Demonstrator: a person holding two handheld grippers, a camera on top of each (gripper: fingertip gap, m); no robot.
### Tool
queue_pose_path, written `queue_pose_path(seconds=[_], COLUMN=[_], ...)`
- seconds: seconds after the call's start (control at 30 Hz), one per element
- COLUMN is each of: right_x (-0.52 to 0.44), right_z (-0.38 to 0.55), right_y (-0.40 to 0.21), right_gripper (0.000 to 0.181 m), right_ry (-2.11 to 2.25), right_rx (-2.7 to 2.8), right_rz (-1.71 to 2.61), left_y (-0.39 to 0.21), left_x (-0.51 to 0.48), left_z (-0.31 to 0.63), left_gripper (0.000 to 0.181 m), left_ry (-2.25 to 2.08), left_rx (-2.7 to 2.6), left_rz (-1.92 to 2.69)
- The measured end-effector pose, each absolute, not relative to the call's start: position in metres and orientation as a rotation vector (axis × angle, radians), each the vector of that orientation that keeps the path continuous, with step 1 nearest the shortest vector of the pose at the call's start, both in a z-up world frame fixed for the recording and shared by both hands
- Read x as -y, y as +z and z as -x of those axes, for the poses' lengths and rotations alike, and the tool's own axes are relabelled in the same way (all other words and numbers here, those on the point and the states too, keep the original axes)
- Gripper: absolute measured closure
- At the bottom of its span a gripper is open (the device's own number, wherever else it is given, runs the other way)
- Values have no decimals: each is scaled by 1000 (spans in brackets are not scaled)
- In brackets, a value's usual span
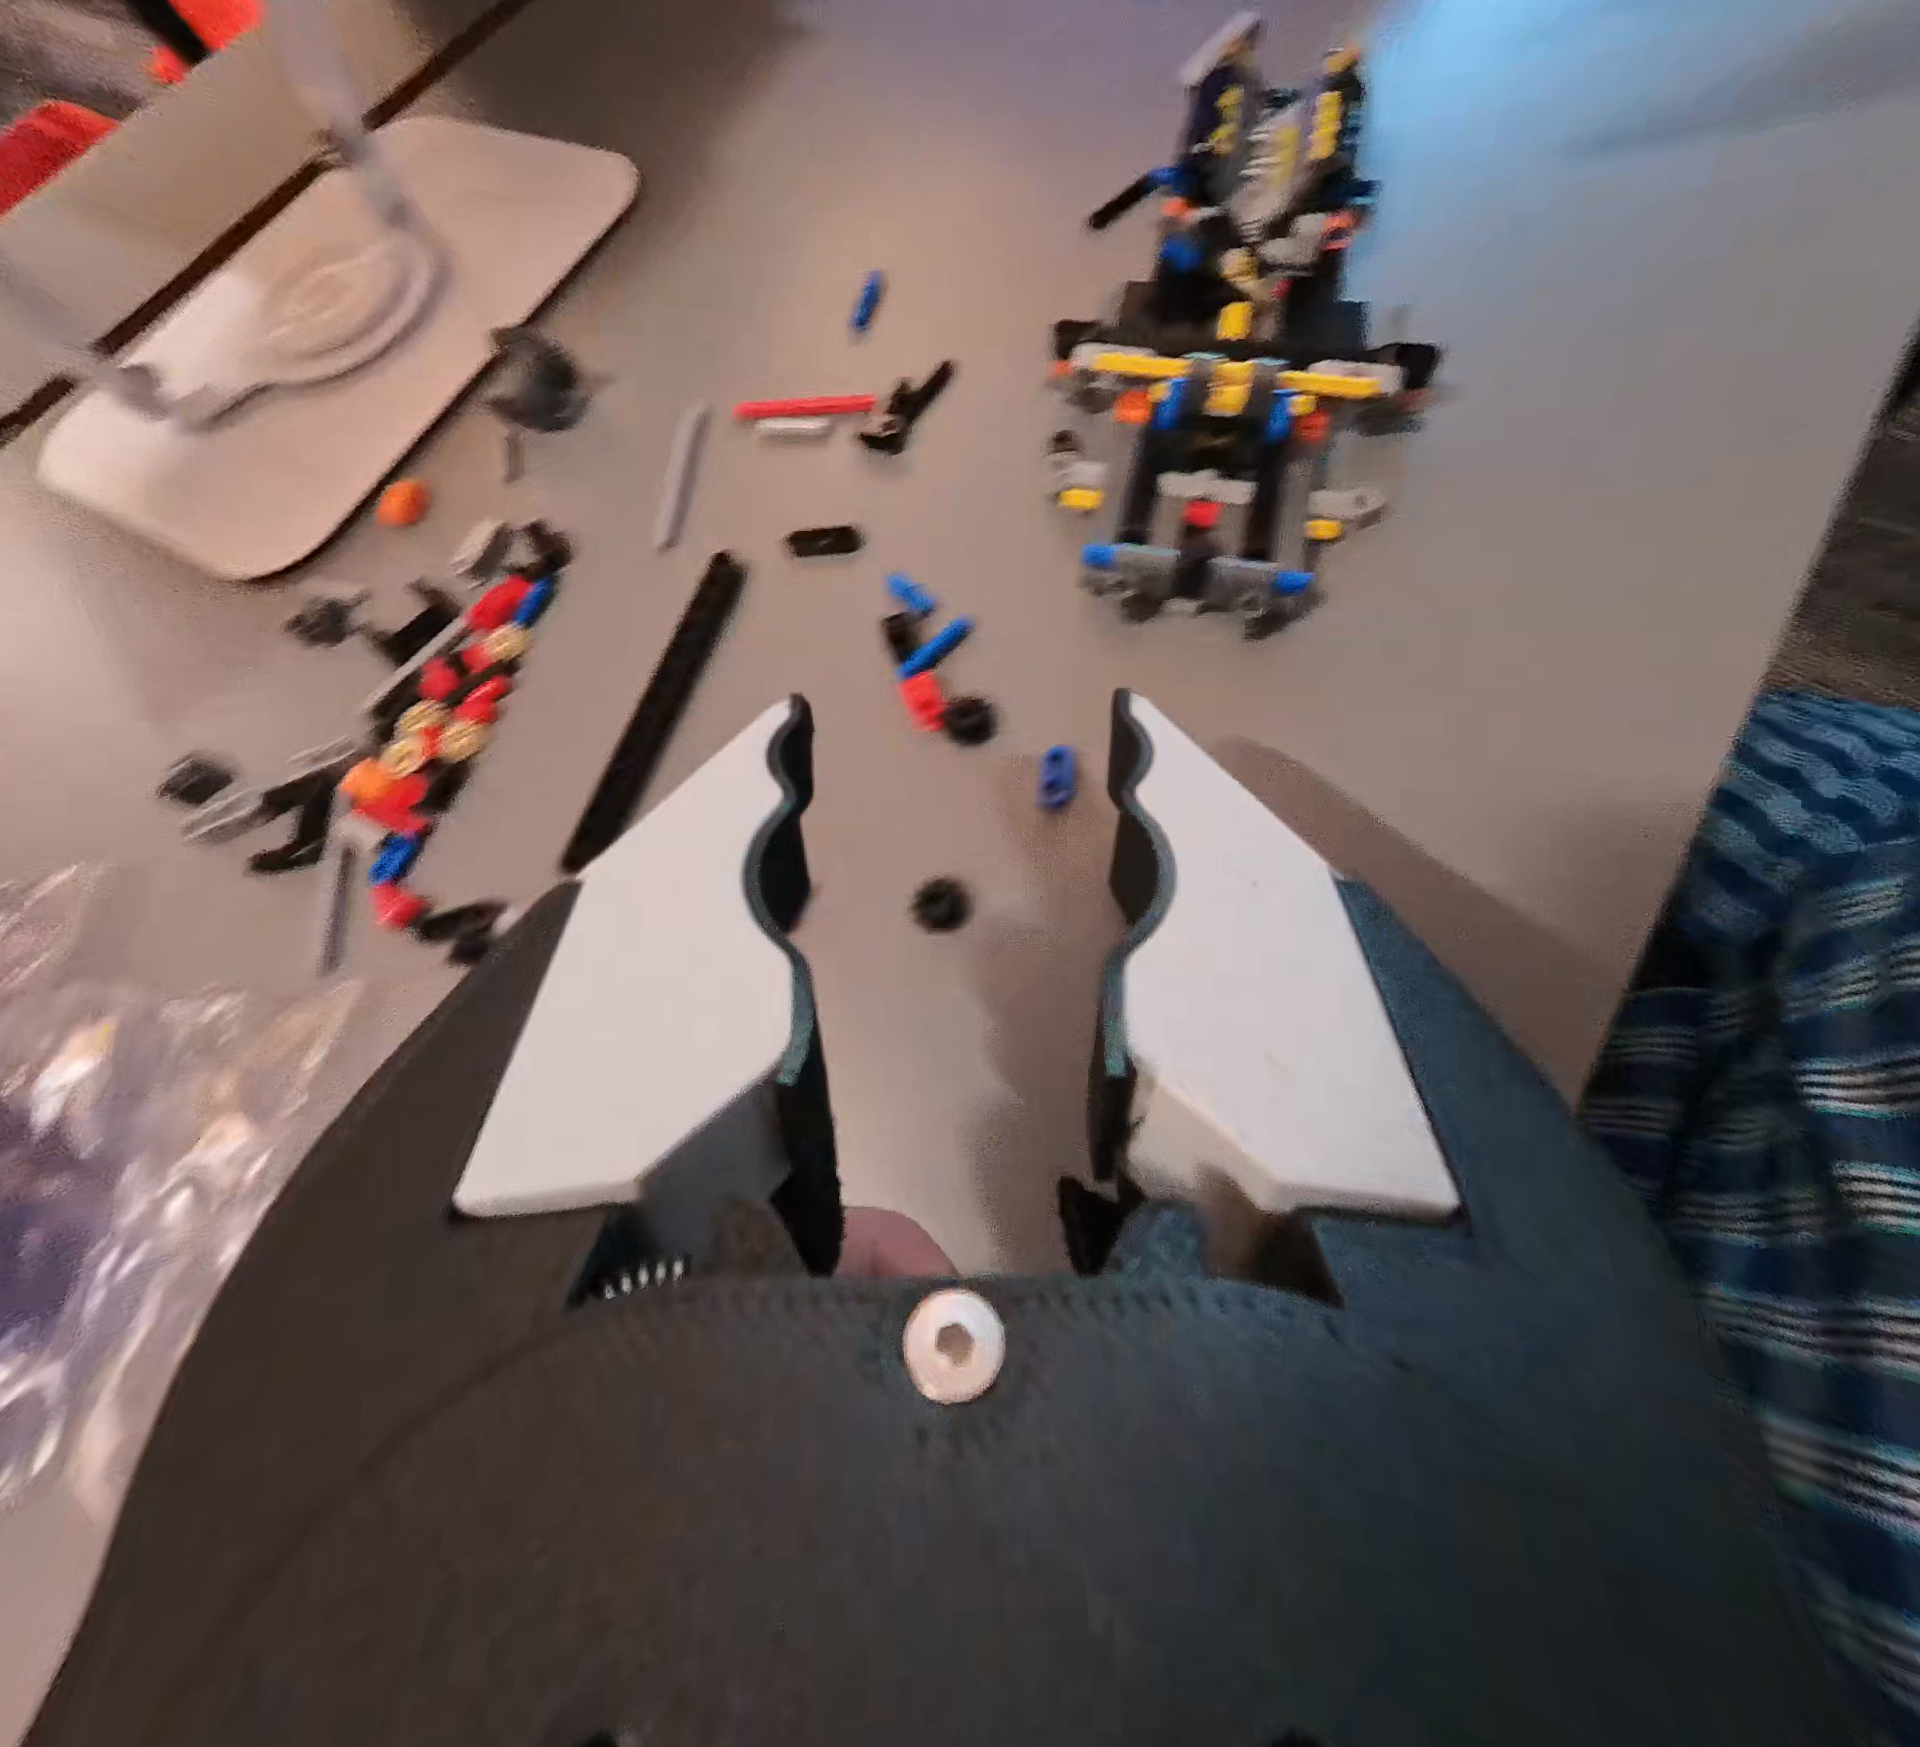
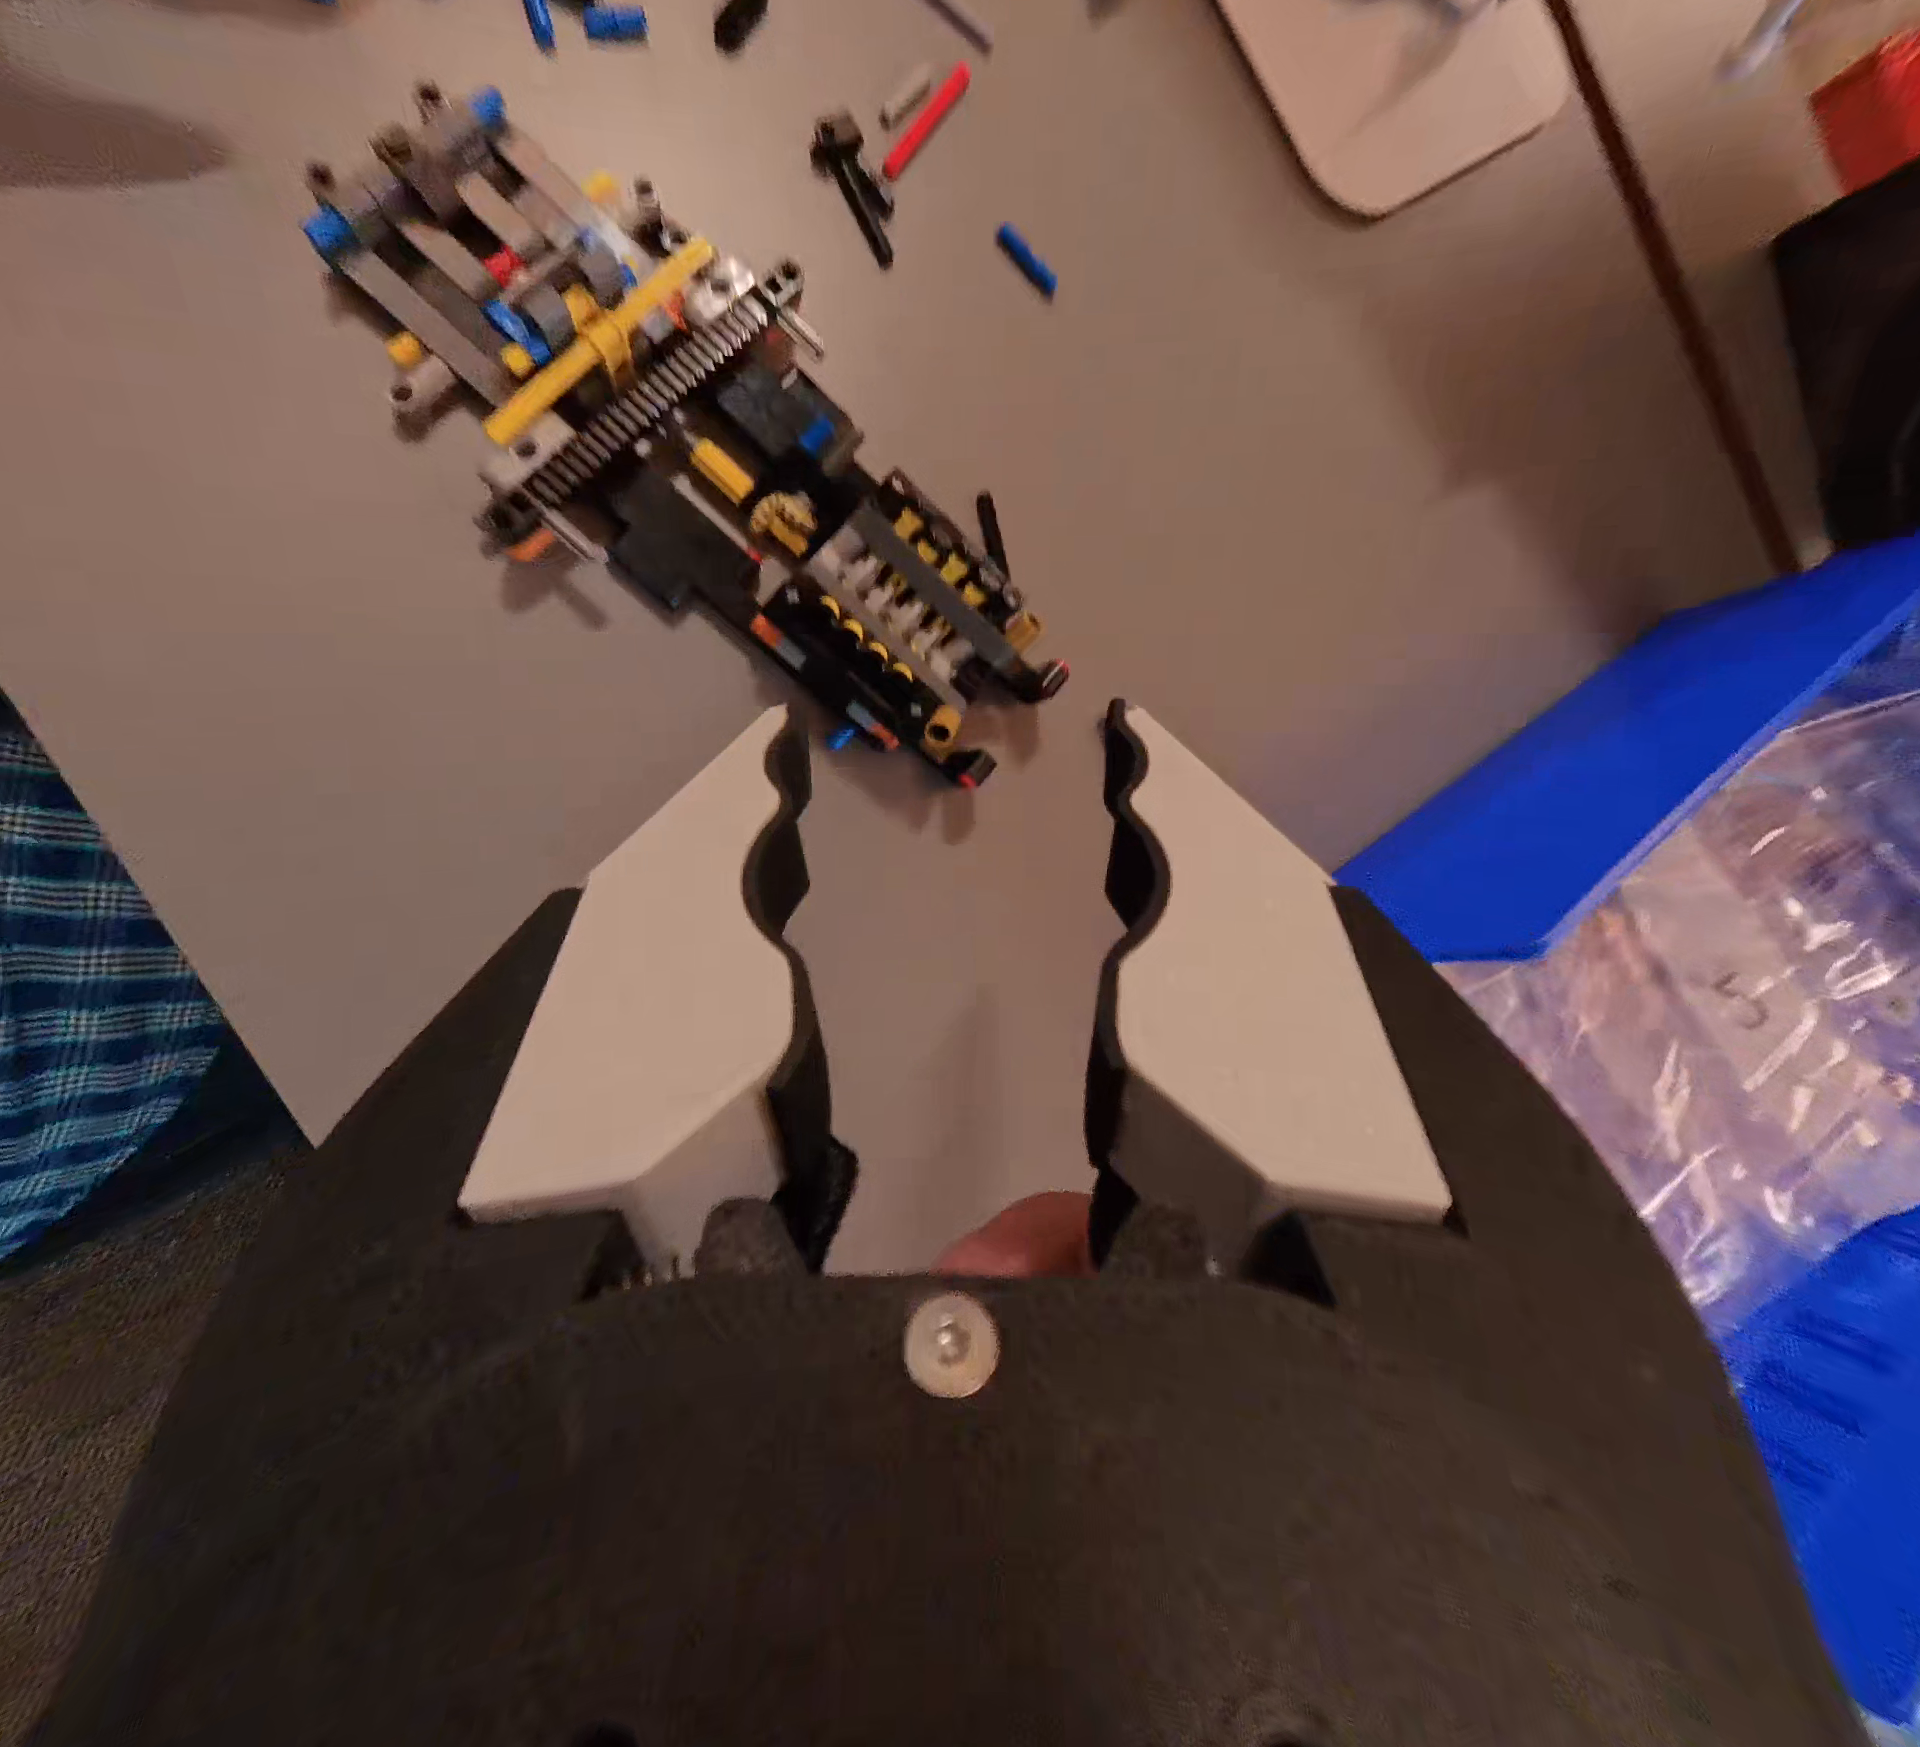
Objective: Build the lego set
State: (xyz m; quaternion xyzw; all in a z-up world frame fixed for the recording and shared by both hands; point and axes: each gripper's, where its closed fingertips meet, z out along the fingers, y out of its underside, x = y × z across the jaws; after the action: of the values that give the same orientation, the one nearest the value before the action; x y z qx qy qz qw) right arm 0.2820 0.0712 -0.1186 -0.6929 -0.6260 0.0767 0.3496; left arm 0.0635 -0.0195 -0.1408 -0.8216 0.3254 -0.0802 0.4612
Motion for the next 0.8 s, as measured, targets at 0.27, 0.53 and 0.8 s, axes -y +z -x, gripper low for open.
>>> queue_pose_path(seconds=[0.27, 0.53, 0.8], right_x=[-88, -92, -80], right_z=[-285, -278, -263], right_y=[-167, -187, -188], right_gripper=[122, 127, 140], right_ry=[304, 487, 659], right_rx=[1597, 1595, 1579], right_rz=[1880, 1898, 1877], left_y=[-176, -193, -193], left_x=[9, 1, 0], left_z=[-131, -138, -133], left_gripper=[103, 121, 124], left_ry=[-256, -272, -292], left_rx=[-958, -1004, -1001], left_rz=[2083, 2138, 2145])
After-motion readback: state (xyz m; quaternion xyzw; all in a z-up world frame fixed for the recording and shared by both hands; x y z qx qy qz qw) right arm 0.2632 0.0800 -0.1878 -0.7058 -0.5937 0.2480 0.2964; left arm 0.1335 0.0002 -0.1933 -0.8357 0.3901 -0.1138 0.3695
